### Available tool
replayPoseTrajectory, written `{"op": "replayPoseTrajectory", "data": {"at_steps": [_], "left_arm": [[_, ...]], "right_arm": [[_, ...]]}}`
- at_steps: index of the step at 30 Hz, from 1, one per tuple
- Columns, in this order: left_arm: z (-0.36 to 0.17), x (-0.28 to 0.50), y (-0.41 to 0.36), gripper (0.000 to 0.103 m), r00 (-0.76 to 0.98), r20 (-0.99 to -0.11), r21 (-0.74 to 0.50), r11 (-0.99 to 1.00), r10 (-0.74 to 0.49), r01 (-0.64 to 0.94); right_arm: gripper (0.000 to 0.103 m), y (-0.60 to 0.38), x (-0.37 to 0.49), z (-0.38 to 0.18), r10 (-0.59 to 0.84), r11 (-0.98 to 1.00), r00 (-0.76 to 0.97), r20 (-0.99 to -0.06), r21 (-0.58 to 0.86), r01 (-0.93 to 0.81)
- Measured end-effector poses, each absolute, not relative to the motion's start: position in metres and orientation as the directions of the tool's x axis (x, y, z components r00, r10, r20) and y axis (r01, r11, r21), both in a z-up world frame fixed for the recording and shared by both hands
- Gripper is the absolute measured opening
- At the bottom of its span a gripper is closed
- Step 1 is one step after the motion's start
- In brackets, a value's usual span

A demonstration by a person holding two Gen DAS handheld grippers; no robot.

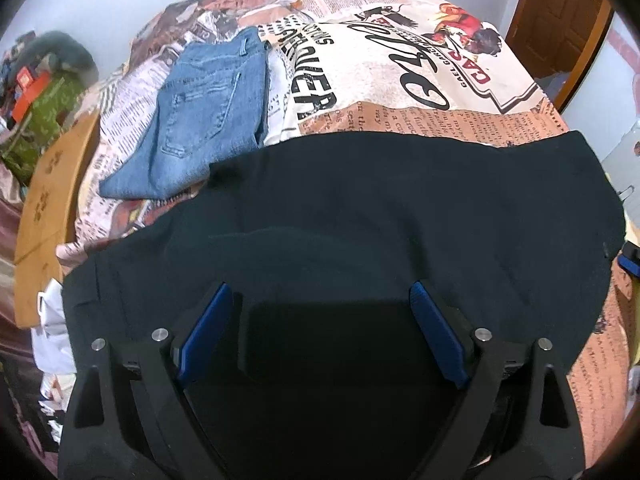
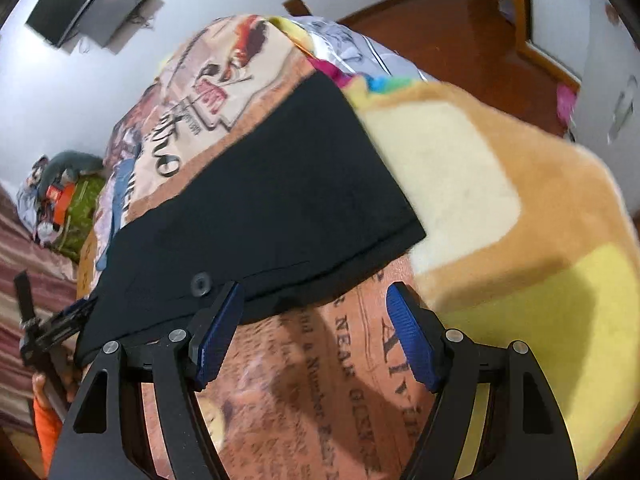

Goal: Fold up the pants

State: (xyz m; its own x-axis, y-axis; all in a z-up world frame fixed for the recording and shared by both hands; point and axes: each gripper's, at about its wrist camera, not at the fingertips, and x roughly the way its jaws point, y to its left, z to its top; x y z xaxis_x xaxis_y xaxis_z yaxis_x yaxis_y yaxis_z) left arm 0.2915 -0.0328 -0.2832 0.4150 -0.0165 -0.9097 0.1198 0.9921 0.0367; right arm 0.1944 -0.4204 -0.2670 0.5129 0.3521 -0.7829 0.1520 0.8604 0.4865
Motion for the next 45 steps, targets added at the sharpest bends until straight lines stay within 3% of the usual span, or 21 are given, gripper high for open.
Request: {"op": "replayPoseTrajectory", "data": {"at_steps": [6, 9, 11, 13, 14, 18, 19, 23, 31, 45], "left_arm": [[-0.285, 0.292, -0.03, 0.091, 0.405, -0.913, 0.007, 0.994, -0.038, 0.107], [-0.285, 0.292, -0.03, 0.091, 0.406, -0.913, 0.009, 0.994, -0.036, 0.108], [-0.285, 0.292, -0.03, 0.091, 0.407, -0.913, 0.013, 0.994, -0.033, 0.109], [-0.285, 0.293, -0.031, 0.091, 0.406, -0.913, 0.013, 0.994, -0.032, 0.108], [-0.285, 0.293, -0.031, 0.091, 0.407, -0.913, 0.013, 0.994, -0.033, 0.108], [-0.284, 0.293, -0.029, 0.091, 0.39, -0.919, -0.017, 0.995, -0.054, 0.097], [-0.283, 0.293, -0.028, 0.091, 0.383, -0.921, -0.033, 0.995, -0.068, 0.098], [-0.275, 0.287, -0.026, 0.091, 0.382, -0.919, -0.059, 0.992, -0.099, 0.114], [-0.248, 0.261, -0.018, 0.091, 0.479, -0.878, 0.049, 0.991, -0.017, 0.125], [-0.201, 0.217, 0.028, 0.094, 0.626, -0.777, -0.005, 0.996, -0.058, 0.085]], "right_arm": [[0.072, -0.425, 0.211, -0.272, 0.365, 0.838, 0.536, -0.761, 0.52, 0.168], [0.069, -0.423, 0.213, -0.27, 0.333, 0.852, 0.557, -0.761, 0.495, 0.167], [0.062, -0.421, 0.215, -0.27, 0.295, 0.87, 0.57, -0.767, 0.462, 0.172], [0.045, -0.421, 0.217, -0.271, 0.247, 0.888, 0.574, -0.781, 0.419, 0.189], [0.042, -0.422, 0.218, -0.272, 0.235, 0.892, 0.577, -0.782, 0.409, 0.191], [0.013, -0.427, 0.218, -0.267, 0.284, 0.885, 0.585, -0.759, 0.443, 0.145], [0.011, -0.426, 0.219, -0.265, 0.283, 0.886, 0.583, -0.761, 0.44, 0.144], [0.009, -0.416, 0.217, -0.245, 0.25, 0.912, 0.614, -0.749, 0.394, 0.109], [0.009, -0.388, 0.214, -0.182, 0.278, 0.922, 0.702, -0.656, 0.386, -0.004], [0.009, -0.268, 0.231, -0.09, 0.396, 0.915, 0.748, -0.533, 0.299, -0.271]]}}
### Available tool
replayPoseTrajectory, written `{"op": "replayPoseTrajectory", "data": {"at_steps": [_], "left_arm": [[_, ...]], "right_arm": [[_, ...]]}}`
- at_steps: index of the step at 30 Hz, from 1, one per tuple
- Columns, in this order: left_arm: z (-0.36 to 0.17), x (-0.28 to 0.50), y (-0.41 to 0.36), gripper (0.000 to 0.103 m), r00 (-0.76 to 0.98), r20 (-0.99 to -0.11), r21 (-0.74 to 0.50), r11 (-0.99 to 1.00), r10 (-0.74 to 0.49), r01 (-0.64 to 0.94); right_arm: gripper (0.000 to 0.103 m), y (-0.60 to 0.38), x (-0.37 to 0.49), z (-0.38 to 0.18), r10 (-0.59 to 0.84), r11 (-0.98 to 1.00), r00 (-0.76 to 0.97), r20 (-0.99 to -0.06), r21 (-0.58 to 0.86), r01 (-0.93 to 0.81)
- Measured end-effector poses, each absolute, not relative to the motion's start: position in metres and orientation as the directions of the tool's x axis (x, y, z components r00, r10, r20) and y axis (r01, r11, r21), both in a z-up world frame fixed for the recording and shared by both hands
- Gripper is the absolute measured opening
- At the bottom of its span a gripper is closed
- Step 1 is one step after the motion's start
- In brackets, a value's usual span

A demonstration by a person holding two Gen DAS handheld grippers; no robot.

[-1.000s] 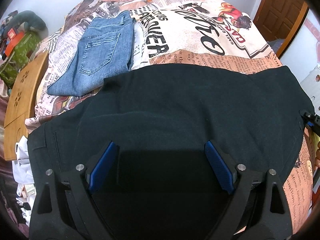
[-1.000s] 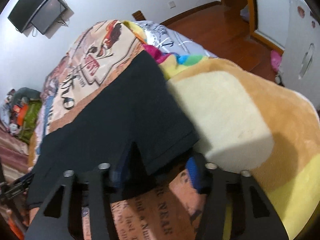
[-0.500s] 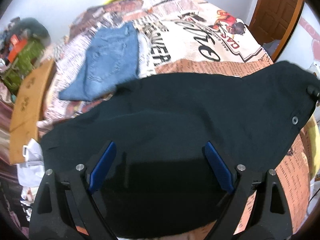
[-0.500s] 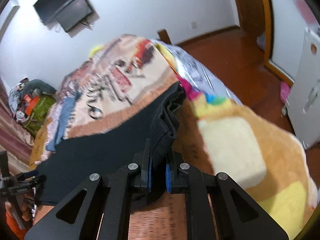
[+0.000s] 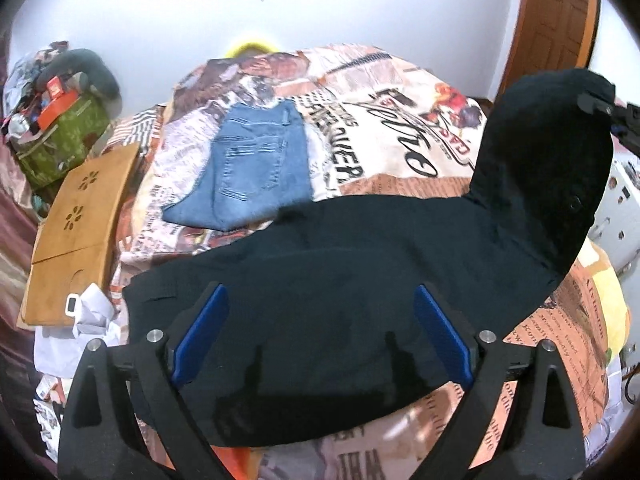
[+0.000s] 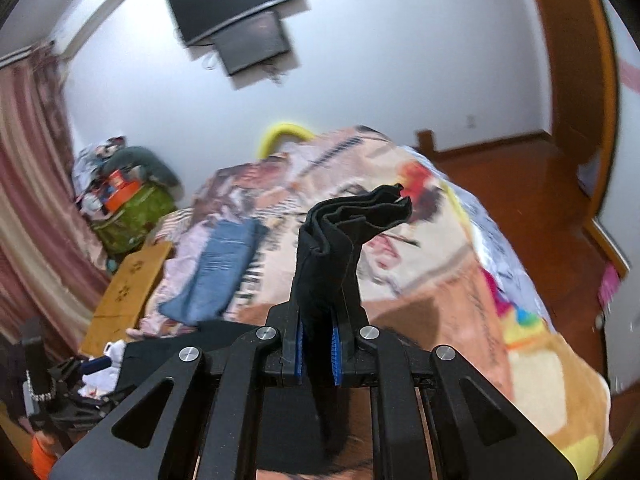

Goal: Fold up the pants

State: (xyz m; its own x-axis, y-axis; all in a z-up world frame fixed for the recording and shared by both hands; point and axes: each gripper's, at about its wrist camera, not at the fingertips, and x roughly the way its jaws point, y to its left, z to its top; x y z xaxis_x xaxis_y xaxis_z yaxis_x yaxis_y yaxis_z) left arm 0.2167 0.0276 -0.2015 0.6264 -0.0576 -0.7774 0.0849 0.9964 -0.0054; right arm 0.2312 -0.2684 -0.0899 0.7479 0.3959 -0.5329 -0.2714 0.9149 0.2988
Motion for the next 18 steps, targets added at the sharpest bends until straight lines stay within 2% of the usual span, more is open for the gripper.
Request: {"op": "replayPoseTrajectory", "data": {"at_steps": [7, 12, 18], "left_arm": [[-0.202, 0.199, 0.062, 0.095, 0.639, -0.768, -0.019, 1.0, -0.028, 0.021], [-0.2, 0.187, 0.086, 0.095, 0.649, -0.761, -0.029, 0.999, -0.001, -0.032], [-0.201, 0.182, 0.105, 0.095, 0.646, -0.763, -0.064, 0.994, 0.007, -0.086]], "right_arm": [[0.009, -0.181, 0.24, -0.096, 0.489, 0.87, 0.662, -0.568, 0.26, -0.419], [0.009, -0.118, 0.238, -0.144, 0.541, 0.814, 0.503, -0.674, 0.27, -0.514], [0.011, -0.079, 0.221, -0.206, 0.48, 0.776, 0.336, -0.81, 0.214, -0.594]]}}
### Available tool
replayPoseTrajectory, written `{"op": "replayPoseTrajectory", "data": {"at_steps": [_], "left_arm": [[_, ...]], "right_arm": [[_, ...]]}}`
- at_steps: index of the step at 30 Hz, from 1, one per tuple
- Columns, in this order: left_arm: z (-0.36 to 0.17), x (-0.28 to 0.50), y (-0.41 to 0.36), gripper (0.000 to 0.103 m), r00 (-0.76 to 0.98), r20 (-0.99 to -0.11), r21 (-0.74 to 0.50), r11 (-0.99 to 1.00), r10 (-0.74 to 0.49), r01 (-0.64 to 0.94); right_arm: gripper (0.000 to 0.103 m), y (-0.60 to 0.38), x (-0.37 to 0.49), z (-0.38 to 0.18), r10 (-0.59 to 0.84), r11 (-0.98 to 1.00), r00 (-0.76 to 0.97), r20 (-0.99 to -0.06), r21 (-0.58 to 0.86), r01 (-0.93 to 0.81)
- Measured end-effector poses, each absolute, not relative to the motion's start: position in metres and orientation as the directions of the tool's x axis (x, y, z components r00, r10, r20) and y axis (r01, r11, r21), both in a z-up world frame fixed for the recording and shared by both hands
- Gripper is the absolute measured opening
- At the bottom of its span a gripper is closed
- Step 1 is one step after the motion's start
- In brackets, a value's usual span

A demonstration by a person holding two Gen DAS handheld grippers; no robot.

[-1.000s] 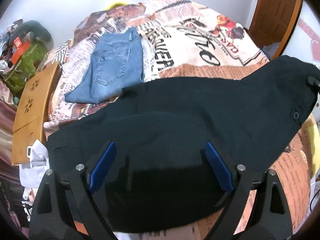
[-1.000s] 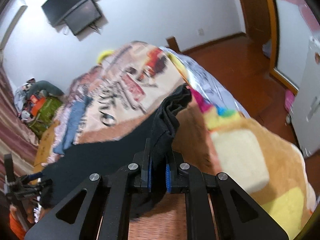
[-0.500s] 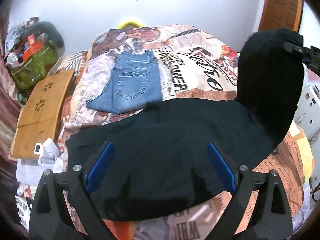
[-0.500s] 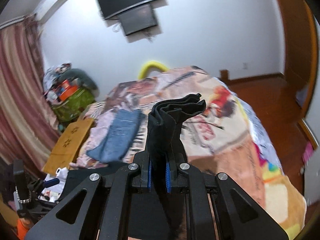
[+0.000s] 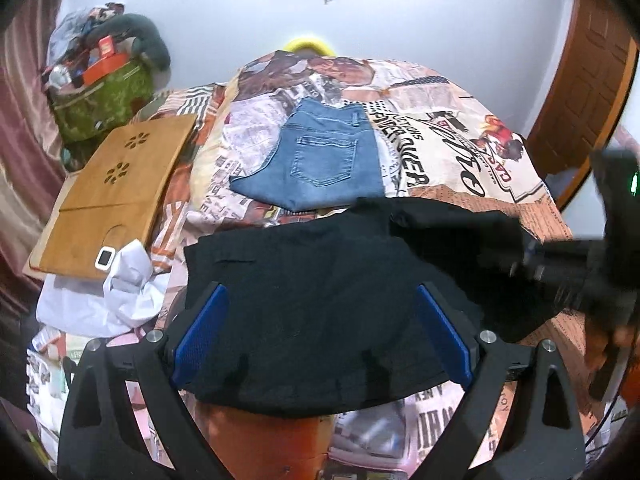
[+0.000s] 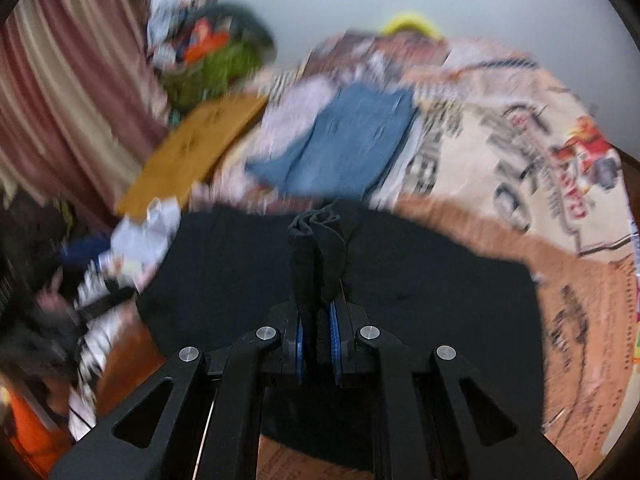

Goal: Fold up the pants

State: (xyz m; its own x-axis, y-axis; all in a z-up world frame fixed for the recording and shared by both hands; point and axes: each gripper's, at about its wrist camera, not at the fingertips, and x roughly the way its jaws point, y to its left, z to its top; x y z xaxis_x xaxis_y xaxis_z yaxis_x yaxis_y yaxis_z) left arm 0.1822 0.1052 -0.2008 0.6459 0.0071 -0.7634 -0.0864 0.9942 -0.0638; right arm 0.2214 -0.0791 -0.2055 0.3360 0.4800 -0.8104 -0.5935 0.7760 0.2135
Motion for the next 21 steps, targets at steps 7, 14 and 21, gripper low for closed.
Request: {"op": "replayPoseTrajectory", "data": {"at_steps": [7, 14, 21], "left_arm": [[-0.202, 0.189, 0.1, 0.095, 0.635, -0.772, -0.055, 0.994, 0.017, -0.095], [-0.194, 0.209, 0.076, 0.095, 0.64, -0.768, -0.025, 0.999, 0.01, -0.046], [-0.191, 0.249, 0.039, 0.098, 0.619, -0.785, -0.012, 1.0, -0.023, 0.021]], "right_arm": [[0.037, -0.08, 0.213, -0.215, 0.475, 0.759, 0.265, -0.839, 0.237, -0.607], [0.06, -0.106, 0.203, -0.171, 0.539, 0.737, 0.356, -0.763, 0.223, -0.638], [0.07, -0.15, 0.226, -0.145, 0.518, 0.79, 0.479, -0.709, 0.181, -0.586]]}}
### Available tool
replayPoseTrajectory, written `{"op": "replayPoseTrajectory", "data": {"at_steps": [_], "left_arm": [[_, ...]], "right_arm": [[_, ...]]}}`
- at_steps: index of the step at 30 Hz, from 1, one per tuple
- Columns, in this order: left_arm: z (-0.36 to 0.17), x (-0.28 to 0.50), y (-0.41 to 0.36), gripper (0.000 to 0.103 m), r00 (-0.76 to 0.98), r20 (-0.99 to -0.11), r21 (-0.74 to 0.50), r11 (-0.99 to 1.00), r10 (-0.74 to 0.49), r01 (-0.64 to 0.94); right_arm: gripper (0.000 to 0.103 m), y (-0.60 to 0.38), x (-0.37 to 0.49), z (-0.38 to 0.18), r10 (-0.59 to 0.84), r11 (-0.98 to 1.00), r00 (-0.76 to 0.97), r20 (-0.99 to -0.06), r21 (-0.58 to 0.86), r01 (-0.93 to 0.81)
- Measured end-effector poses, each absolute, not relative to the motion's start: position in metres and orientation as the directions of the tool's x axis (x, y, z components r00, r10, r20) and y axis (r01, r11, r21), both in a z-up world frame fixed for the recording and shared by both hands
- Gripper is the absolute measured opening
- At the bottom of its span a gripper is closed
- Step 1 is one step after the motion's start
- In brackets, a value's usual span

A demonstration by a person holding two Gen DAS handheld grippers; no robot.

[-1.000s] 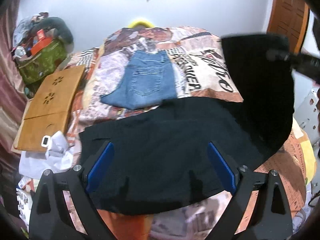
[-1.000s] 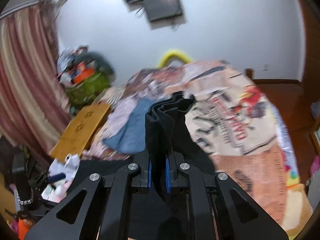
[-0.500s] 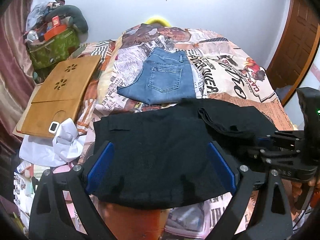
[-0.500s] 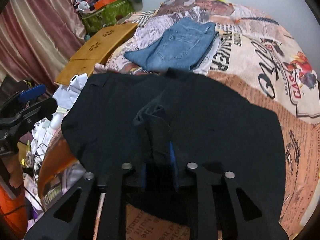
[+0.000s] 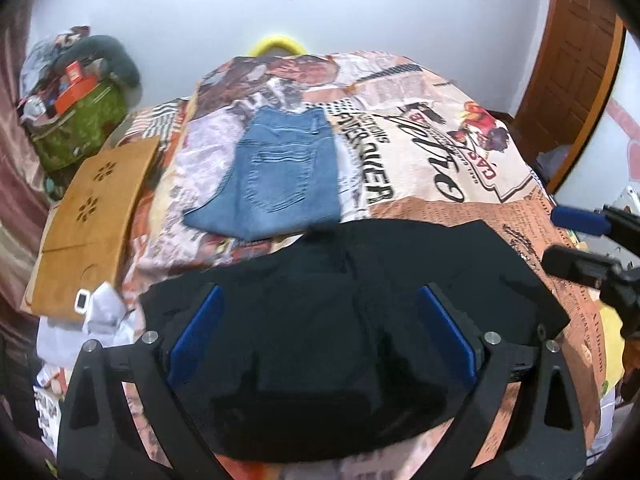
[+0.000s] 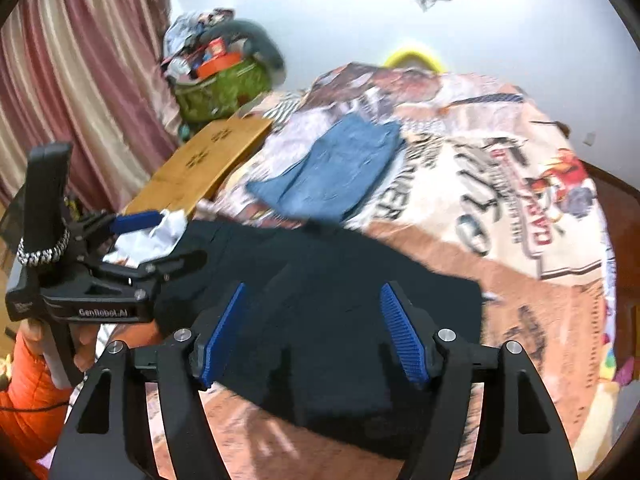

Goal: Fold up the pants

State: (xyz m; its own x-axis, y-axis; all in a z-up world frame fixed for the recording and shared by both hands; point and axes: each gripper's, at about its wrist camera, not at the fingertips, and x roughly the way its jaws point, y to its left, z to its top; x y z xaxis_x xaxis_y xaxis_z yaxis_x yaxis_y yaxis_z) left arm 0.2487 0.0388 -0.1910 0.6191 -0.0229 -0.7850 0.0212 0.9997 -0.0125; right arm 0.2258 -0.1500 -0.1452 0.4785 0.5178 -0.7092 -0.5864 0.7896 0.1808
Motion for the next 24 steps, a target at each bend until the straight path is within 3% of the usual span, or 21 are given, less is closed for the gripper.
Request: {"op": "replayPoseTrajectory", "data": {"at_steps": [9, 18, 24], "left_arm": [[-0.214, 0.31, 0.001, 0.099, 0.537, -0.841, -0.025, 0.996, -0.066, 0.084], [-0.281, 0.344, -0.026, 0.099, 0.384, -0.923, 0.049, 0.99, -0.007, 0.134], [-0.292, 0.339, -0.031, 0.102, 0.395, -0.918, 0.095, 0.983, 0.027, 0.156]], "right_arm": [[0.072, -0.184, 0.28, -0.18, 0.452, 0.844, 0.452, -0.769, 0.204, -0.496], [0.072, -0.186, 0.309, -0.234, 0.442, 0.844, 0.326, -0.836, 0.265, -0.466], [0.072, -0.192, 0.305, -0.257, 0.429, 0.835, 0.262, -0.864, 0.269, -0.48]]}}
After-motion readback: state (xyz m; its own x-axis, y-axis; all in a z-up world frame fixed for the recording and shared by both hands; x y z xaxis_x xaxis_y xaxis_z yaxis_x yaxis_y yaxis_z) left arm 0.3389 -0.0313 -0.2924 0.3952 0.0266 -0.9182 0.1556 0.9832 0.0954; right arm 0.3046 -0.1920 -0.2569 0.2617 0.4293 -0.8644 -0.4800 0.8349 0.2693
